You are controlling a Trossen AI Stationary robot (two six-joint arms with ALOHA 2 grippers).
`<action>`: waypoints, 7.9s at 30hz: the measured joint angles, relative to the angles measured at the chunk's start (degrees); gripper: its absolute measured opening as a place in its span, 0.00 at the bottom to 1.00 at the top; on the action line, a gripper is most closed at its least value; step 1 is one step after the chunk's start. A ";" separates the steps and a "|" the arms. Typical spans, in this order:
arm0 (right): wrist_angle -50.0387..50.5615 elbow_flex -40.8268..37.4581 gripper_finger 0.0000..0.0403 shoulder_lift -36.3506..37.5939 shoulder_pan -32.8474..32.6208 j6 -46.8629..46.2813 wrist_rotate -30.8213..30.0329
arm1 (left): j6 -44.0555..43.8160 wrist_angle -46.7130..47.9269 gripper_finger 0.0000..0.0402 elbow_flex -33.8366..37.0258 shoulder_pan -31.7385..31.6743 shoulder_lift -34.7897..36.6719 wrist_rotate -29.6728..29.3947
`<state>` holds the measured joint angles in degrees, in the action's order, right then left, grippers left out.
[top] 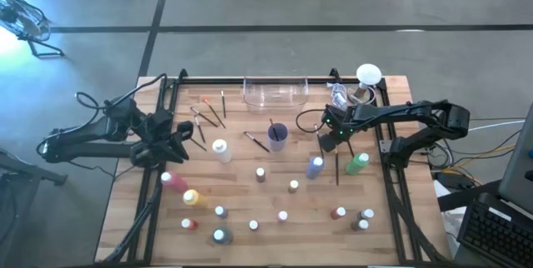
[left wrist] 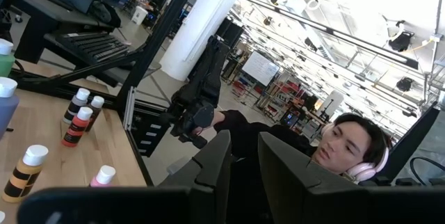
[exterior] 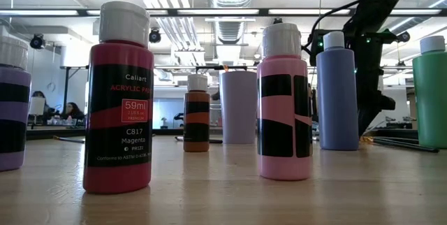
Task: Pick & Place Paint Supplies
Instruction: Put the gold paint brush into the purple cup
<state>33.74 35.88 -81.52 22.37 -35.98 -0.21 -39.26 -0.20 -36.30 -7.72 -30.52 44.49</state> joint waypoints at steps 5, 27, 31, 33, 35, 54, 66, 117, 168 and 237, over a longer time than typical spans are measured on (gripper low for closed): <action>0.02 0.00 0.02 0.02 0.00 0.53 0.02 | 0.02 0.01 0.20 0.00 -0.01 0.00 0.01; 0.15 0.09 0.11 0.04 0.00 0.07 0.92 | 0.02 0.00 0.20 -0.01 -0.01 0.00 0.02; 0.20 0.09 0.18 0.09 0.00 0.13 1.85 | 0.02 0.02 0.20 0.00 -0.01 0.00 0.02; 0.33 0.09 0.20 0.11 0.00 -0.03 2.72 | 0.02 0.01 0.20 0.00 -0.01 0.01 0.01; 0.43 0.09 0.23 0.13 0.00 -0.05 3.18 | 0.00 0.02 0.20 0.00 -0.01 0.00 0.02; 3.15 0.11 0.15 0.15 0.01 0.43 3.01 | 0.02 0.02 0.20 -0.01 -0.01 0.02 0.00; 3.50 1.65 0.26 0.02 0.13 1.53 0.18 | 0.00 0.02 0.20 -0.01 0.00 0.00 0.00; 7.26 2.13 0.02 -0.85 -1.51 -1.69 3.25 | 0.00 0.01 0.20 -0.01 0.00 0.00 0.01; -11.22 47.90 0.02 -0.63 -8.71 41.90 0.08 | 0.00 0.02 0.20 0.01 0.01 0.02 0.00; -87.02 -2.47 0.02 -7.05 -10.97 46.86 1.55 | 0.00 0.02 0.20 -0.01 -0.01 0.00 0.02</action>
<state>-53.28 33.41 -88.57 11.40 10.87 1.34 -39.26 -0.19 -36.32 -7.73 -30.52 44.51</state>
